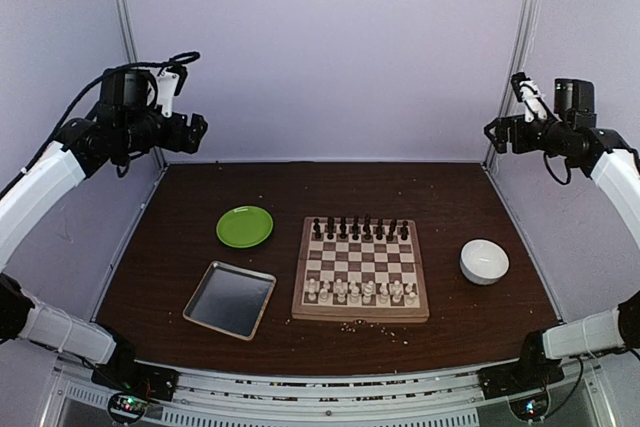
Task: Set up the chess pieces on the board
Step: Reset both arms
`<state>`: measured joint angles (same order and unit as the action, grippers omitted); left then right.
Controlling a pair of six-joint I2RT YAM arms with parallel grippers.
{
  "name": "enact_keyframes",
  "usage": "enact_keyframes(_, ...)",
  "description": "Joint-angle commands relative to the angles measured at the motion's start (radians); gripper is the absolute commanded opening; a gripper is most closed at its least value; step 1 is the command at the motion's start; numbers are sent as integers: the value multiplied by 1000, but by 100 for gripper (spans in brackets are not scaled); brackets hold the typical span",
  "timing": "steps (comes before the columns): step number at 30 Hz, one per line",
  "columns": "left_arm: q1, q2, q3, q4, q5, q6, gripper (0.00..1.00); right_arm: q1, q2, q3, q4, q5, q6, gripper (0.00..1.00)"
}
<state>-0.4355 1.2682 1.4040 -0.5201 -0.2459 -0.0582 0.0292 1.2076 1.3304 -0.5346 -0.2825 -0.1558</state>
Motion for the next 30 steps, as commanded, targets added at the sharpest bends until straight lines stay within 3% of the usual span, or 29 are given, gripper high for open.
enact_keyframes(1, 7, 23, 29, -5, -141, -8, 98, -8, -72, -12, 98, 116, 114, 100)
enact_keyframes(12, 6, -128, -297, 269, -229, 23, 98, -33, -151, -125, 146, 85, 186, 99)
enact_keyframes(30, 7, -81, -268, 229, -196, 15, 98, -52, -140, -151, 155, -26, 182, 99)
